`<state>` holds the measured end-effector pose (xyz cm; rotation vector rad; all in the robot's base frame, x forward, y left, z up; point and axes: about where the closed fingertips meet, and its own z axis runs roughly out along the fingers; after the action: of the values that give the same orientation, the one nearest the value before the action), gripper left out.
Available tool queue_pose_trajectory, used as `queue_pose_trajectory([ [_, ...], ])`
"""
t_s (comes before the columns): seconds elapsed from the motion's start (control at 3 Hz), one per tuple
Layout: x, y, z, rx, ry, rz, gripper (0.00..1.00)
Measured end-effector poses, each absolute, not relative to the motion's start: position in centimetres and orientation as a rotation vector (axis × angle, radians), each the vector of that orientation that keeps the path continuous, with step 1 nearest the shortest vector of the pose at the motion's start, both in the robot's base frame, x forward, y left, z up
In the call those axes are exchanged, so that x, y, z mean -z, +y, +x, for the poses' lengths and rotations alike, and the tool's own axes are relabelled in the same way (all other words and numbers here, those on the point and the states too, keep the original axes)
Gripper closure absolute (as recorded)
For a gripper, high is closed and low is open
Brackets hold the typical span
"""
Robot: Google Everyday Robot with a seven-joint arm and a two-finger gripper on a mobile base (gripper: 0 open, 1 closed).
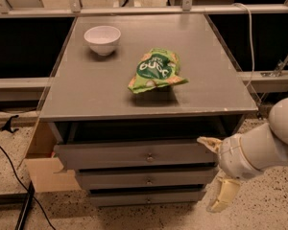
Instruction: Open top drawer
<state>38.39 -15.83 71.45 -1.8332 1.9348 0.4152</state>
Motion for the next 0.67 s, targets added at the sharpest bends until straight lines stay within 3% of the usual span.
queue_pose_trajectory([
  [0.67,-72.8,-14.5,40.7,-0.249,1.754,-1.729,0.00],
])
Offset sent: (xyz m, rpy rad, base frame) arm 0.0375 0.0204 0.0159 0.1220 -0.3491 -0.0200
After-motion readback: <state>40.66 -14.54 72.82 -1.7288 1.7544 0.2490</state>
